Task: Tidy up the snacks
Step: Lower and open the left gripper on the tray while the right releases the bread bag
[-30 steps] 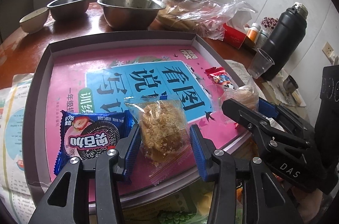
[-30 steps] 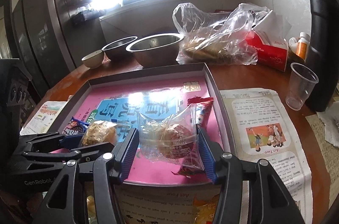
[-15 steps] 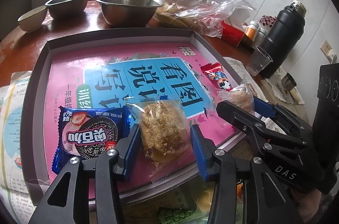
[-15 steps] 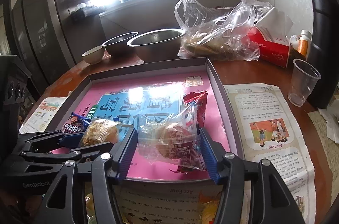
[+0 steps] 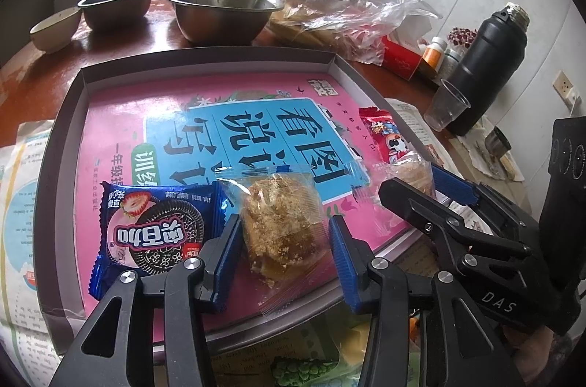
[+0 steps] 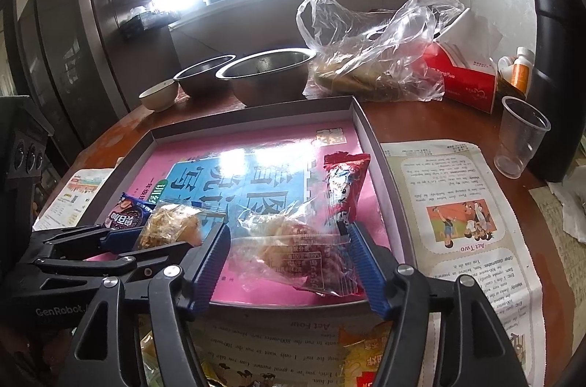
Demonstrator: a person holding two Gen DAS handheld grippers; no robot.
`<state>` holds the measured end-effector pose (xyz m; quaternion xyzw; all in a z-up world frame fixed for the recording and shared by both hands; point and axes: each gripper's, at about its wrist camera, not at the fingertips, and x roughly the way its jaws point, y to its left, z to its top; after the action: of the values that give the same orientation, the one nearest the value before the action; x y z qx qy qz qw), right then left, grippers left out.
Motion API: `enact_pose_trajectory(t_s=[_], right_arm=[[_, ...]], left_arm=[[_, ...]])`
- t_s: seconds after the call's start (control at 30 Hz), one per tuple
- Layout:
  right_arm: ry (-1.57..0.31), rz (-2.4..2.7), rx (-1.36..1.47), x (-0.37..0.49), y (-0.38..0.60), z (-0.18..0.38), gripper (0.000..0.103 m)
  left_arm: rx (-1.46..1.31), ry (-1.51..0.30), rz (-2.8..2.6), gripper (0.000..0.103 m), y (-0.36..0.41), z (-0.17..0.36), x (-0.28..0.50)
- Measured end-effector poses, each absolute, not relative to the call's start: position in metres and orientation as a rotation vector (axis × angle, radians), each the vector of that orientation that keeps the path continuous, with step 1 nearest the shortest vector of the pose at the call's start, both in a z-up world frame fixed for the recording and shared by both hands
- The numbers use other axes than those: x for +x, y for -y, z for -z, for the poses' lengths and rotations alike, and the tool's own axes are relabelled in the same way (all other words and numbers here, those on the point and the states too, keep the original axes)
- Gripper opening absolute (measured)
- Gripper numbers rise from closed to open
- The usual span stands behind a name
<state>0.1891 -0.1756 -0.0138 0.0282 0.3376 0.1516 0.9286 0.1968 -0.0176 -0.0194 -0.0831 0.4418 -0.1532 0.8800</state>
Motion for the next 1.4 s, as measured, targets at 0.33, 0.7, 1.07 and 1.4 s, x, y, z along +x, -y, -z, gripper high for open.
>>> enact_pose_trajectory(t_s=[0.33, 0.7, 1.07, 1.4], right_arm=[[-0.68, -0.307, 0.072, 0.188, 0.179, 0.01, 0.067], [-0.665, -0.309, 0.099, 0.189, 0.181, 0.004, 0.069], [-0.639, -0.3, 0.113, 0.188, 0.184, -0.003, 0.075], [-0.601, -0.298, 0.143, 0.184, 0.192, -0.013, 0.081]], left_arm=[[-0.19, -0.924, 0.323, 0.05, 0.015, 0.018, 0.196], [-0.209, -0.892, 0.324, 0.061, 0.011, 0.011, 0.192], [-0.231, -0.849, 0.303, 0.075, 0.003, 0.0, 0.186], [-0.252, -0.809, 0.282, 0.075, -0.006, -0.015, 0.179]])
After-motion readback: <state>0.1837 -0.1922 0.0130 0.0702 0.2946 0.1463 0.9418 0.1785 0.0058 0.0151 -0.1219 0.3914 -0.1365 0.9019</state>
